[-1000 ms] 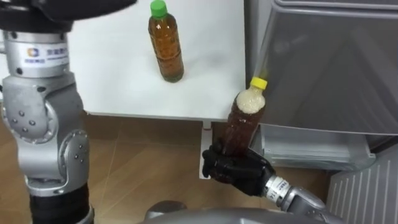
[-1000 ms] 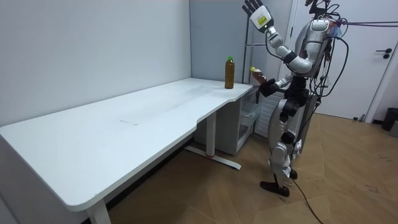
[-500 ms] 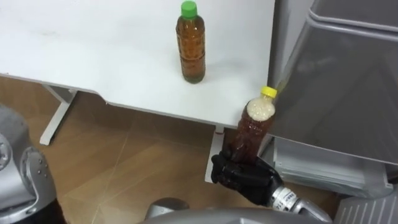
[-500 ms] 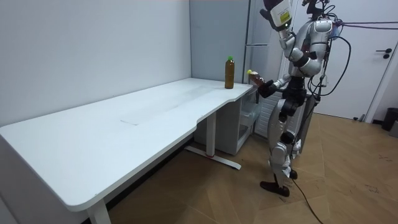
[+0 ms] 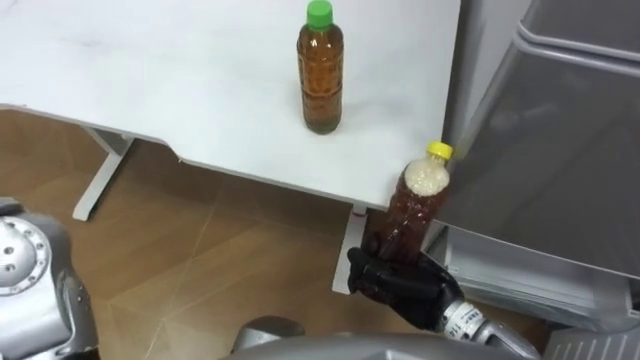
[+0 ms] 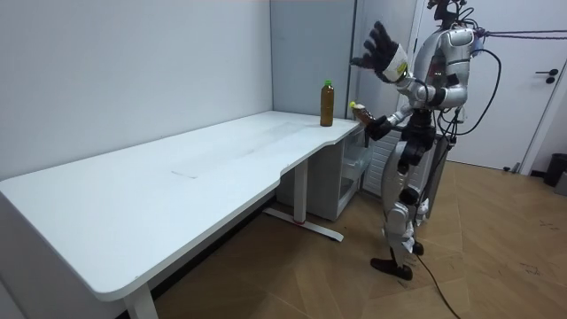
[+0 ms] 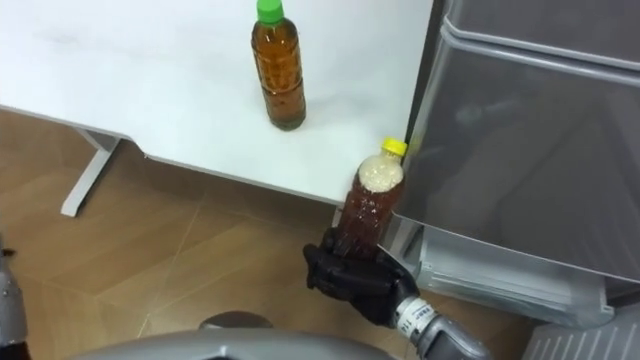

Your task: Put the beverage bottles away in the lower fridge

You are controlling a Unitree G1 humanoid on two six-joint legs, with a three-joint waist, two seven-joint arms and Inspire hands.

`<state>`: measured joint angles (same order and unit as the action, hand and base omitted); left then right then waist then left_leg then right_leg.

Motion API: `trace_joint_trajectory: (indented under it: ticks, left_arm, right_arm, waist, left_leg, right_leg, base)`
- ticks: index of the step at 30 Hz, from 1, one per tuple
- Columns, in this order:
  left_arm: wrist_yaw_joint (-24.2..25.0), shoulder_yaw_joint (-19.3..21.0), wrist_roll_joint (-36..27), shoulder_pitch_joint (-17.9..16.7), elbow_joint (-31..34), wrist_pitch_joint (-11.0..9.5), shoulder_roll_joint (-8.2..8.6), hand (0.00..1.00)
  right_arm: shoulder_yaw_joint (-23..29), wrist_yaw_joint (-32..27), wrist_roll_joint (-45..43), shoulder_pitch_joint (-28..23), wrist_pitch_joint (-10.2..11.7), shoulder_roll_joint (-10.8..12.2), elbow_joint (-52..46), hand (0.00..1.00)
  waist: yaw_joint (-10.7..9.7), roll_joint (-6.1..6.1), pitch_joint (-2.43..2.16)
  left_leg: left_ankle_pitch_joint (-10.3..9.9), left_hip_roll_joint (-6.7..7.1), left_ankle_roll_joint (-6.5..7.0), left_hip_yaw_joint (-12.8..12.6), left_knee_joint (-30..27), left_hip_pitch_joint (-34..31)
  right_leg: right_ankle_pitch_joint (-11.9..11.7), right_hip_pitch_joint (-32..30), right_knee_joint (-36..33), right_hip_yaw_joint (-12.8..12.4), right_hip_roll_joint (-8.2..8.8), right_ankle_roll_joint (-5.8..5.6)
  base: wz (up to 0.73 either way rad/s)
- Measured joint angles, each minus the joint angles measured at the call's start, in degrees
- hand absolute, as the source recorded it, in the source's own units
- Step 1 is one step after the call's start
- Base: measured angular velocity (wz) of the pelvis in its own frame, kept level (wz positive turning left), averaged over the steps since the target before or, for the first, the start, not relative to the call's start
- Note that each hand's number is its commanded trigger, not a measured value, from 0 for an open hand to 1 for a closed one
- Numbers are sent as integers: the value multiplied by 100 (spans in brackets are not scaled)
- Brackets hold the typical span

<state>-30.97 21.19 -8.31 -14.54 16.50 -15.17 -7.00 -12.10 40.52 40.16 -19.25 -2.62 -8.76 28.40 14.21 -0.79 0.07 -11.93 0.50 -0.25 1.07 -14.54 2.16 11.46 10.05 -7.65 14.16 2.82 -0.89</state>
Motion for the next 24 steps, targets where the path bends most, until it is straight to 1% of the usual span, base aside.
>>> trace_joint_trajectory:
  ticks: [2,3,4,5,6,9,10,11,12,14,15,16,17,18,19,20,21,23,24]
  left_arm:
    - [-57,-215,-132,-176,-478,66,1,0]
    - [-93,-270,-165,-202,-619,94,2,0]
    - [-125,-382,-358,-252,-852,124,5,0]
    - [-139,-472,-539,-315,-1076,160,6,0]
    - [-180,-599,-611,-383,-1305,191,-5,0]
    - [-216,-846,-715,-569,-1782,209,-4,0]
    - [-213,-969,-754,-628,-2109,211,-3,0]
    - [-202,-1127,-951,-662,-2453,220,-3,0]
    - [-193,-1204,-1063,-668,-2622,236,-3,0]
    - [16,-1376,-1564,-671,-3405,287,-7,0]
    - [71,-1418,-1712,-662,-3641,311,-16,0]
    - [207,-1531,-1998,-650,-4128,415,-47,0]
    - [396,-1644,-2249,-654,-4623,528,-67,0]
    - [479,-1694,-2392,-661,-4853,590,-68,0]
    - [698,-1722,-2769,-755,-5289,752,-54,0]
    - [900,-1739,-3068,-827,-5679,872,-55,0]
    - [986,-1751,-3162,-866,-5876,908,-54,0]
    - [1301,-1748,-3218,-827,-6749,1080,-73,0]
    - [1371,-1747,-3218,-823,-6931,1126,-80,0]
  right_arm:
    - [-3,-82,15,-3,-56,0,0,100]
    - [-5,-104,34,-4,-71,-1,0,100]
    - [-4,-132,34,0,-84,-9,0,100]
    - [-3,-154,34,6,-102,-17,0,100]
    - [-3,-186,37,7,-120,-17,-1,100]
    - [-1,-213,45,10,-122,-3,-2,100]
    - [0,-243,39,27,-122,3,-2,100]
    - [2,-257,46,54,-122,0,-1,100]
    - [1,-264,46,65,-122,-6,-1,100]
    - [-11,-296,47,73,-124,-4,-1,100]
    - [-11,-296,49,73,-130,-5,-1,100]
    - [-16,-298,70,87,-195,-9,-4,100]
    - [-15,-297,76,120,-267,-4,-4,100]
    - [-16,-296,76,142,-297,-1,-5,100]
    - [-51,-293,96,190,-361,-1,-5,100]
    - [-102,-284,154,203,-409,-2,-5,100]
    - [-113,-277,169,208,-438,2,-5,100]
    - [-113,-213,219,245,-499,0,15,100]
    - [-113,-199,225,261,-506,0,32,100]
  waist:
    - [6,17,-4]
    - [11,10,1]
    - [12,-11,15]
    - [14,-11,15]
    - [-11,26,-1]
    - [-18,40,-2]
    - [-17,39,5]
    - [-24,39,10]
    - [-31,43,12]
    - [-24,58,13]
    - [-27,57,13]
    - [-27,54,15]
    - [-67,54,15]
    - [-94,56,14]
    - [-108,65,18]
    - [-129,72,19]
    - [-142,73,20]
    - [-171,73,19]
    - [-182,73,19]
  left_leg:
    - [-1,1,2,-9,3,-3]
    - [-1,1,2,-11,2,-5]
    - [-2,0,2,-13,-6,-15]
    - [-7,0,6,-13,-22,-38]
    - [-8,3,7,-10,-21,-42]
    - [-6,17,10,9,-6,-24]
    - [-6,14,10,7,1,-5]
    - [-6,13,10,-1,-2,-10]
    - [-6,13,10,-8,-4,-15]
    - [-7,13,10,-6,-1,-22]
    - [-8,14,10,-6,8,-20]
    - [-8,14,12,-21,30,-17]
    - [-8,15,12,-33,61,-4]
    - [-7,17,14,-37,74,4]
    - [-2,15,20,-71,107,31]
    - [-3,10,20,-102,129,49]
    - [-3,12,21,-103,136,45]
    - [-6,15,25,-114,132,56]
    - [-6,13,25,-117,123,59]
  right_leg:
    - [2,5,2,6,0,-3]
    - [2,3,2,6,0,-3]
    - [2,-3,2,11,0,-3]
    - [2,-12,2,16,0,-3]
    - [3,-18,3,17,2,-4]
    - [8,4,8,23,9,-14]
    - [8,9,4,7,9,-14]
    - [8,4,1,8,9,-14]
    - [8,-3,0,9,9,-13]
    - [8,-3,-1,17,11,-13]
    - [8,-2,1,14,12,-14]
    - [8,-8,3,-4,15,-14]
    - [9,-4,3,-5,20,-15]
    - [11,-3,3,-8,24,-17]
    - [12,-4,3,-38,26,-19]
    - [12,2,4,-81,24,-20]
    - [14,1,5,-88,25,-23]
    - [16,-8,11,-107,25,-26]
    - [16,-7,9,-106,25,-26]
  base:
    - [0]
    - [0]
    - [0]
    - [0]
    - [0]
    - [1]
    - [-4]
    - [0]
    - [0]
    - [0]
    - [0]
    - [-4]
    - [-5]
    - [-8]
    - [-13]
    - [-13]
    - [-9]
    - [0]
    - [0]
